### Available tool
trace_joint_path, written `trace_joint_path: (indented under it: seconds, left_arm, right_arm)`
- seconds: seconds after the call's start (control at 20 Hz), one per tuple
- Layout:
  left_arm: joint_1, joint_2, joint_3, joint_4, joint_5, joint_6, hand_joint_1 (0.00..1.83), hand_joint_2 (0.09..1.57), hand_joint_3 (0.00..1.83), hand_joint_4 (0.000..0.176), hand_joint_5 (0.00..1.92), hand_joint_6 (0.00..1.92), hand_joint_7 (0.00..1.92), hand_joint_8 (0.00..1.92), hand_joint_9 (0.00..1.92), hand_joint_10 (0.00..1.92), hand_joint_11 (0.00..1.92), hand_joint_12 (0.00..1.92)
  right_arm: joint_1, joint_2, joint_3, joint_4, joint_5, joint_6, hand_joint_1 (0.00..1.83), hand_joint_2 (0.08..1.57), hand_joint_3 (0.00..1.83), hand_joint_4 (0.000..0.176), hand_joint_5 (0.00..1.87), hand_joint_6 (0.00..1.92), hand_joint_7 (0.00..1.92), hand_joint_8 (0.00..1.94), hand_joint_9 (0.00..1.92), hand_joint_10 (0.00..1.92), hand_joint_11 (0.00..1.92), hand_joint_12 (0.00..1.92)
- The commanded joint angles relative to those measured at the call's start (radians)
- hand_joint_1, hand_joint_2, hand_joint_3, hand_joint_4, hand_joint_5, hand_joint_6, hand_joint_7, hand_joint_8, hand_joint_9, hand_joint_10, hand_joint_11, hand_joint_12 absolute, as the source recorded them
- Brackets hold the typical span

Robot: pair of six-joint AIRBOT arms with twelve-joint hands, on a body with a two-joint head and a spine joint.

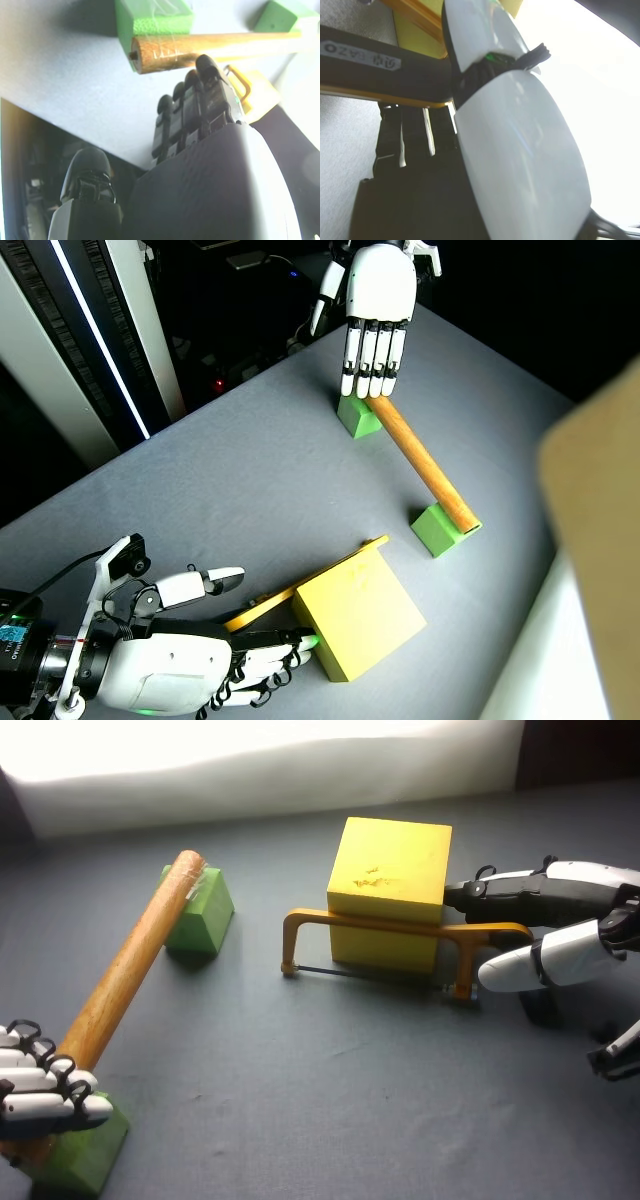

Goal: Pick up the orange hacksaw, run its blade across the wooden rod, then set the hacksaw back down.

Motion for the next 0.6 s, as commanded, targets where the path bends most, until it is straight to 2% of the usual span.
trace_joint_path:
  seconds: [0.0,0.2,0.55]
  left_arm:
    - [-0.004,0.002,0.003,-0.023,-0.049,0.001,0.13,1.32,0.0,0.0,0.1,0.0,0.1,0.0,0.09,0.0,0.0,0.35]
    - [0.008,0.002,0.004,-0.023,-0.052,0.0,0.11,1.32,0.0,0.0,0.09,0.0,0.08,0.0,0.08,0.0,0.0,0.34]
    - [0.016,0.002,0.006,-0.023,-0.057,0.0,0.11,1.32,0.0,0.0,0.1,0.0,0.1,0.0,0.09,0.0,0.0,0.39]
  right_arm:
    - [0.02,-0.008,0.0,0.029,0.081,0.004,1.09,1.07,0.0,0.0,0.23,0.01,0.2,0.01,0.27,0.01,0.03,1.01]
    - [0.025,-0.009,0.001,0.031,0.072,0.003,1.09,1.09,0.01,0.0,0.19,0.0,0.17,0.0,0.24,0.0,0.0,1.01]
    - [0.033,-0.012,0.0,0.091,0.074,-0.031,1.07,1.1,0.0,0.0,0.24,0.0,0.22,0.0,0.28,0.0,0.02,1.04]
